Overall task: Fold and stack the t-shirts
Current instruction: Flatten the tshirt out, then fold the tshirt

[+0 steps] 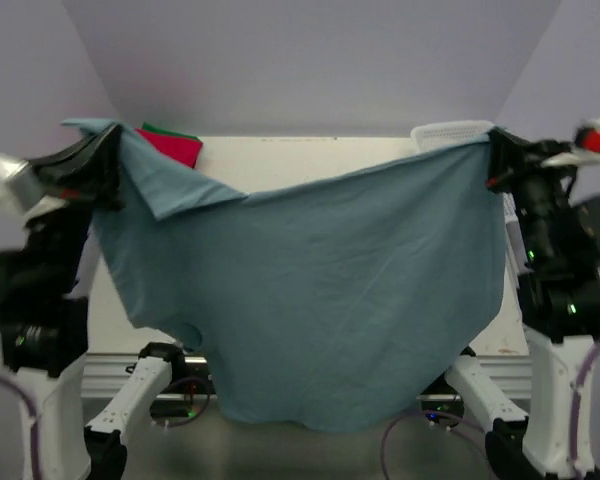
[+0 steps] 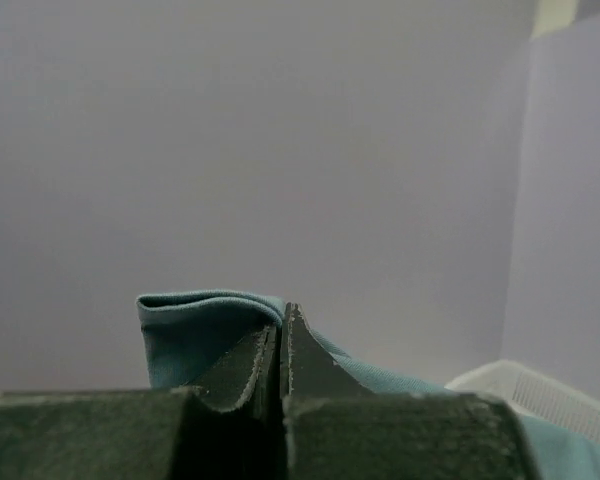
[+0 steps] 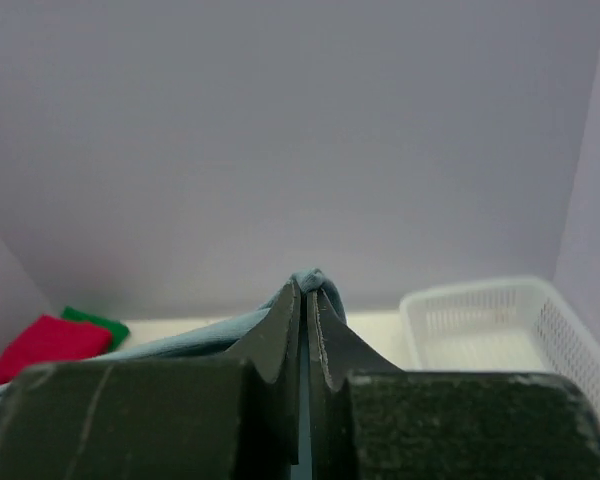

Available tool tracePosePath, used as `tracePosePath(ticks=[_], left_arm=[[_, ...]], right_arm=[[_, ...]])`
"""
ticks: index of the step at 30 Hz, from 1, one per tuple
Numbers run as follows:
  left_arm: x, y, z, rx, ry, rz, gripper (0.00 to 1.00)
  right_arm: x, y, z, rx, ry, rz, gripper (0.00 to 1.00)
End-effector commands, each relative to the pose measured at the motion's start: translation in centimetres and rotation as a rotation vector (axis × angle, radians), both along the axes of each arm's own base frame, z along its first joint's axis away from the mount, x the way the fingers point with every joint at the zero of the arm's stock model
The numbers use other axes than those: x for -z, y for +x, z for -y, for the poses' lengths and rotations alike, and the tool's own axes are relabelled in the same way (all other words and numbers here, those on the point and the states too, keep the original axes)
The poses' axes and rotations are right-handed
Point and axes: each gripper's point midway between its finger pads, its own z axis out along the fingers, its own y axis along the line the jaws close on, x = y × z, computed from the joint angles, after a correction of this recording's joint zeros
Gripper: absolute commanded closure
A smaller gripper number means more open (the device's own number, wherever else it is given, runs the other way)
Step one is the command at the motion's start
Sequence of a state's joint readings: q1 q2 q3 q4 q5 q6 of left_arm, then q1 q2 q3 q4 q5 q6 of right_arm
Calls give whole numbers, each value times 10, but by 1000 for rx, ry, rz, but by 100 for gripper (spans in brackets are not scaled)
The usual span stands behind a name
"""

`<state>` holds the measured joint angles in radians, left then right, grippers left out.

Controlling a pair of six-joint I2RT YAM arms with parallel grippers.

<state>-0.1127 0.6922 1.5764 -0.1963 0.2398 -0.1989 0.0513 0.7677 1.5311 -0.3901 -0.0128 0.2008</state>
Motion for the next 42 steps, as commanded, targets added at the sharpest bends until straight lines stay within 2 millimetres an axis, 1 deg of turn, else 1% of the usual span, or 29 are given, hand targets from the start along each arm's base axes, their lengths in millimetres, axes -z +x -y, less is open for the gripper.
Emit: tracePosePath(ticks=[1, 2, 3, 4, 5, 6, 7, 8, 9, 10, 11, 12, 13, 14, 15, 16, 18, 19, 21, 23, 24, 25, 26, 27, 29, 30, 35, 39, 42], left_arm=[[116, 164, -16, -206, 23, -384, 100], [131, 184, -17, -221, 22, -407, 100], [153, 203, -18, -240, 30, -454, 100], [202, 238, -13, -243, 58, -572, 100], [219, 254, -16, -267, 48, -598, 100], [254, 269, -15, -270, 58, -671, 100], [280, 291, -16, -281, 55, -708, 100], [289, 303, -16, -282, 44, -700, 100], [306, 314, -15, -276, 34, -733, 100], [340, 333, -19, -292, 41, -805, 100], [351, 344, -20, -296, 40, -818, 100], [363, 353, -21, -308, 45, -838, 100], [389, 371, -21, -314, 54, -888, 100], [400, 381, -20, -314, 59, -904, 100], [398, 394, -20, -311, 56, -898, 100], [426, 407, -21, -311, 61, -949, 100], [438, 424, -20, -292, 52, -965, 100], [445, 437, -22, -297, 46, -974, 100], [449, 448, -20, -276, 52, -975, 100], [450, 462, -20, -276, 58, -974, 100], [442, 468, -23, -283, 51, -954, 100], [445, 472, -24, -282, 51, -953, 100], [441, 476, -25, -281, 46, -943, 100], [431, 481, -26, -276, 37, -922, 100], [435, 488, -28, -271, 40, -934, 100], [429, 496, -28, -261, 36, -923, 100], [420, 500, -30, -243, 19, -918, 100], [426, 492, -28, -237, 14, -955, 100], [426, 476, -26, -223, -3, -974, 100]], right_arm=[[100, 101, 6, 65, 53, -334, 100], [131, 131, 5, 71, 56, -423, 100], [149, 145, 7, 88, 56, -467, 100], [177, 163, 7, 96, 69, -519, 100], [215, 188, 6, 106, 61, -614, 100], [242, 202, 5, 111, 54, -675, 100], [262, 214, 3, 121, 53, -714, 100], [280, 226, 3, 130, 47, -749, 100], [327, 245, -1, 133, 32, -850, 100], [335, 260, -7, 126, 23, -852, 100], [355, 271, -8, 130, 16, -892, 100], [394, 284, -10, 134, 6, -972, 100], [399, 300, -16, 121, 9, -972, 100], [410, 309, -22, 100, 8, -990, 100], [443, 317, -24, 102, -7, -1052, 100], [439, 331, -30, 90, -8, -1029, 100], [452, 343, -35, 90, -25, -1033, 100], [458, 354, -39, 91, -43, -1034, 100], [465, 364, -39, 91, -52, -1033, 100], [463, 375, -39, 93, -64, -1019, 100], [456, 380, -39, 99, -70, -1000, 100], [455, 382, -38, 103, -76, -995, 100], [453, 385, -37, 108, -82, -986, 100], [450, 386, -35, 116, -87, -978, 100], [443, 390, -34, 121, -105, -960, 100], [439, 392, -31, 130, -116, -952, 100], [434, 391, -24, 159, -137, -947, 100], [435, 384, -18, 180, -146, -952, 100], [433, 378, -15, 196, -148, -944, 100]])
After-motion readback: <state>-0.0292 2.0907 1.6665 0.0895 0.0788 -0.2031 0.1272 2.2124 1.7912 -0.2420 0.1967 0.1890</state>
